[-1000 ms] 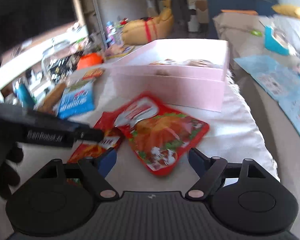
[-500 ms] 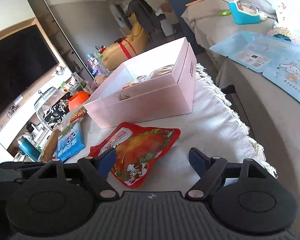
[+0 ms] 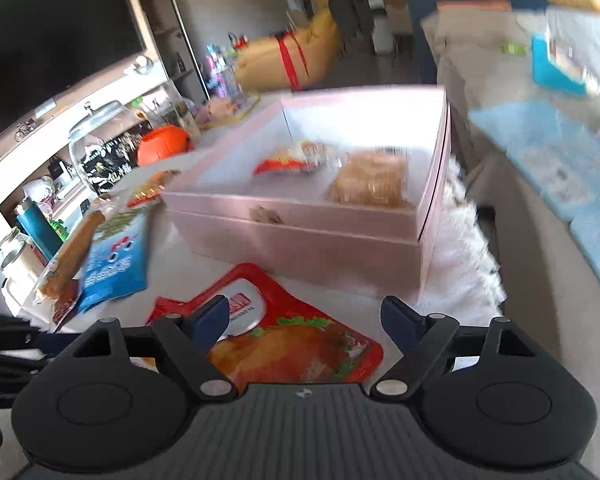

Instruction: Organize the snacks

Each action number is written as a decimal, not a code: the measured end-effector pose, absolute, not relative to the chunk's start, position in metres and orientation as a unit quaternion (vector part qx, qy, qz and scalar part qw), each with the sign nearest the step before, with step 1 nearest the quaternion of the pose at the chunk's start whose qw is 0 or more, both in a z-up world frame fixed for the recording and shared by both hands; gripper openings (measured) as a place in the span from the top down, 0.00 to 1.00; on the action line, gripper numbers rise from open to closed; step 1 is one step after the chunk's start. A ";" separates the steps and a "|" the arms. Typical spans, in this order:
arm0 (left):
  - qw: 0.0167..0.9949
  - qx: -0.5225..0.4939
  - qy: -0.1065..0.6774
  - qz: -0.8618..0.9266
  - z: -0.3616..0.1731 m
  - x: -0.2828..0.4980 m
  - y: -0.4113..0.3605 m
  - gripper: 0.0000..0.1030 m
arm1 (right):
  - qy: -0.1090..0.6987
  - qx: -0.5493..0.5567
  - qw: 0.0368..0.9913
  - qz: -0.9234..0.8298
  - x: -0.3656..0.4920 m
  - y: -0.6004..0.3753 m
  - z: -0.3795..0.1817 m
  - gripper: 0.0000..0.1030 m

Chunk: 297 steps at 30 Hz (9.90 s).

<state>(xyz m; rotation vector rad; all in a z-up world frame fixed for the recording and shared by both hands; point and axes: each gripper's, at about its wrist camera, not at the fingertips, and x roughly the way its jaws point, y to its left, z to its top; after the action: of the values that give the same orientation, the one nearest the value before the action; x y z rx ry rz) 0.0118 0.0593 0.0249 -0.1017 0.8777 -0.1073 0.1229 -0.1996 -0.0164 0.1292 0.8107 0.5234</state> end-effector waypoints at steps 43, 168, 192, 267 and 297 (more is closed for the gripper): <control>0.904 0.050 0.412 -0.107 0.021 0.049 -0.025 0.49 | 0.351 -0.040 0.915 0.195 0.044 -0.193 -0.026 0.10; 0.923 -0.006 0.376 -0.086 0.007 -0.002 0.028 0.38 | 0.415 0.041 0.888 0.195 0.062 -0.192 -0.006 0.05; 0.925 -0.001 0.369 -0.093 0.006 -0.004 0.030 0.38 | 0.378 -0.048 0.908 0.172 0.054 -0.182 -0.006 0.32; 0.917 -0.206 0.336 0.063 0.033 0.123 0.266 0.81 | 0.378 -0.108 0.858 0.331 0.099 -0.035 0.061 0.20; 0.919 -0.192 0.344 0.000 0.047 0.024 0.208 0.79 | 0.339 -0.200 0.829 0.397 0.028 -0.015 0.006 0.68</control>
<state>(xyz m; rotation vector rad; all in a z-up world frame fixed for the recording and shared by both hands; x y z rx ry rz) 0.0240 0.2079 0.0473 -0.3944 0.7069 0.0004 0.0278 -0.0150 0.0060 -0.4234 0.7196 0.8416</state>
